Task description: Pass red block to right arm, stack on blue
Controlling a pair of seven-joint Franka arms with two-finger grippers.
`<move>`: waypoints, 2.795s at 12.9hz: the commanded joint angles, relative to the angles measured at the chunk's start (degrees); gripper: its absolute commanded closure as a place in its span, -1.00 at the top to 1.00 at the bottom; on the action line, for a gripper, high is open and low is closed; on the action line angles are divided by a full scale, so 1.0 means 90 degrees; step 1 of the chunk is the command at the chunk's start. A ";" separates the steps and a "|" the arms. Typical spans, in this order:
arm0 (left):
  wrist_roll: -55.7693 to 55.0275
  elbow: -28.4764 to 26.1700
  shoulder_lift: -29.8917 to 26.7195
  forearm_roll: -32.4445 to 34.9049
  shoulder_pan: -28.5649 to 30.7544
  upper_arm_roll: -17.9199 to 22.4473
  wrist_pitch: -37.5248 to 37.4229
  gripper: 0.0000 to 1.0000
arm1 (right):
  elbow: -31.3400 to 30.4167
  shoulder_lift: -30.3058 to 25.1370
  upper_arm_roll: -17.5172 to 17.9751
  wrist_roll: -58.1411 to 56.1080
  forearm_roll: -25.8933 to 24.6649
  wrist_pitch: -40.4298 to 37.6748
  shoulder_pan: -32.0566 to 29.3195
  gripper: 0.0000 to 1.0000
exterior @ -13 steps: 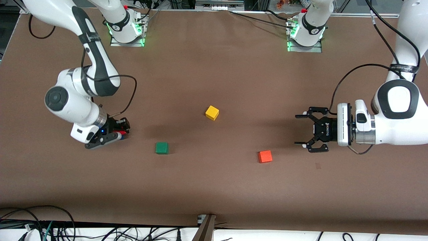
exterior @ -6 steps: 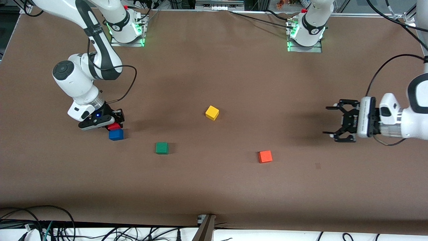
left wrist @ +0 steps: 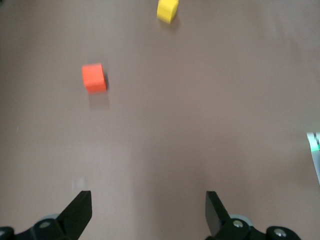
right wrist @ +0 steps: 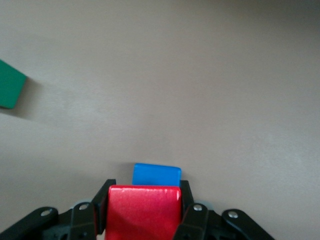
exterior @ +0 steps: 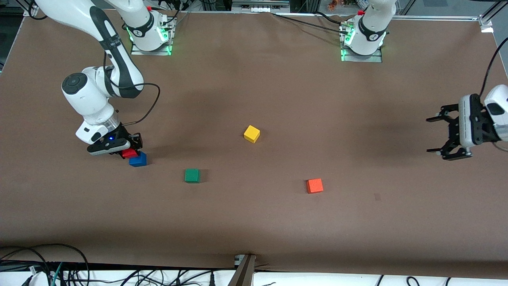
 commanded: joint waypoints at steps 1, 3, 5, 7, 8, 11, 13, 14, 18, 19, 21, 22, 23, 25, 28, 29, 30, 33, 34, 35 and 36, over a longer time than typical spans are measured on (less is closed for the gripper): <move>0.0030 -0.0367 -0.0793 0.0603 -0.0875 0.0946 0.0040 1.00 | -0.0042 0.0147 -0.0027 0.0059 -0.0023 0.0281 -0.0083 -1.00; -0.0115 -0.0396 -0.1115 0.0692 -0.1764 0.1835 0.0040 1.00 | -0.0032 0.0303 -0.0027 0.0059 0.0007 0.0515 -0.0103 -1.00; -0.0942 -0.0465 -0.1360 0.1110 -0.2100 0.2084 0.0040 1.00 | -0.0013 0.0343 -0.0017 0.0079 0.0036 0.0604 -0.0103 -1.00; -0.2034 -0.0640 -0.1653 0.1249 -0.2256 0.2084 0.0060 1.00 | -0.0022 0.0314 0.0002 0.0176 0.0046 0.0604 -0.0103 -1.00; -0.2601 -0.0679 -0.1731 0.1249 -0.2267 0.2084 0.0050 1.00 | -0.0022 0.0295 0.0012 0.0167 0.0046 0.0585 -0.0103 -1.00; -0.4388 -0.1166 -0.2092 0.1249 -0.2549 0.2094 0.0206 1.00 | -0.0042 0.0236 0.0061 0.0167 0.0046 0.0555 -0.0093 -1.00; -0.5462 -0.1527 -0.2317 0.1249 -0.2793 0.2094 0.0332 1.00 | -0.0042 0.0207 0.0100 0.0176 0.0046 0.0555 -0.0093 -1.00; -0.5748 -0.1732 -0.2444 0.1259 -0.2978 0.2094 0.0507 1.00 | -0.0042 0.0207 0.0100 0.0225 0.0046 0.0555 -0.0093 -1.00; -0.8086 -0.2017 -0.2553 0.1464 -0.3631 0.2094 0.0802 1.00 | -0.0042 0.0226 0.0100 0.0333 0.0046 0.0555 -0.0093 -1.00; -0.8762 -0.2105 -0.2553 0.1464 -0.3798 0.2084 0.0937 1.00 | -0.0042 0.0226 0.0100 0.0333 0.0046 0.0555 -0.0093 -1.00; -0.9595 -0.2193 -0.2553 0.1464 -0.4023 0.2084 0.1143 1.00 | -0.0042 0.0216 0.0100 0.0333 0.0046 0.0555 -0.0093 -1.00; -0.9831 -0.2193 -0.2553 0.1454 -0.4044 0.2084 0.1270 1.00 | -0.0042 0.0216 0.0100 0.0333 0.0046 0.0555 -0.0093 -1.00; -0.9920 -0.2193 -0.2553 0.1454 -0.4044 0.2084 0.1474 1.00 | -0.0032 0.0226 0.0100 0.0333 0.0046 0.0555 -0.0093 -1.00; -0.9941 -0.2087 -0.2533 0.1415 -0.3996 0.2248 0.1563 1.00 | -0.0023 0.0226 0.0100 0.0333 0.0046 0.0555 -0.0093 -0.11; -0.9941 -0.1696 -0.2455 0.1231 -0.3937 0.3009 0.1544 1.00 | -0.0013 0.0207 0.0119 0.0333 0.0046 0.0555 -0.0093 1.00; -0.9979 -0.1628 -0.2465 0.0969 -0.3898 0.3118 0.1535 1.00 | 0.0007 0.0207 0.0139 0.0323 0.0036 0.0555 -0.0093 1.00; -0.9999 -0.1443 -0.2474 0.0898 -0.3801 0.3119 0.1409 1.00 | 0.0016 0.0178 0.0139 0.0313 0.0036 0.0546 -0.0093 1.00; -1.0883 -0.0994 -0.2416 0.0936 -0.3770 0.3109 0.0600 1.00 | 0.0259 0.0012 0.0129 0.0255 0.0017 -0.0056 -0.0093 1.00; -1.1439 -0.0944 -0.2406 0.0956 -0.3916 0.3109 0.0346 1.00 | 0.0425 -0.0066 0.0120 0.0245 0.0017 -0.0553 -0.0093 1.00; -1.1812 -0.0943 -0.2416 0.1034 -0.4130 0.3129 0.0237 1.00 | 0.0668 -0.0067 0.0091 0.0235 0.0017 -0.1109 -0.0093 1.00; -1.1990 -0.0934 -0.2416 0.1315 -0.4325 0.3206 0.0139 1.00 | 0.0980 -0.0086 0.0071 0.0245 0.0017 -0.1733 -0.0093 1.00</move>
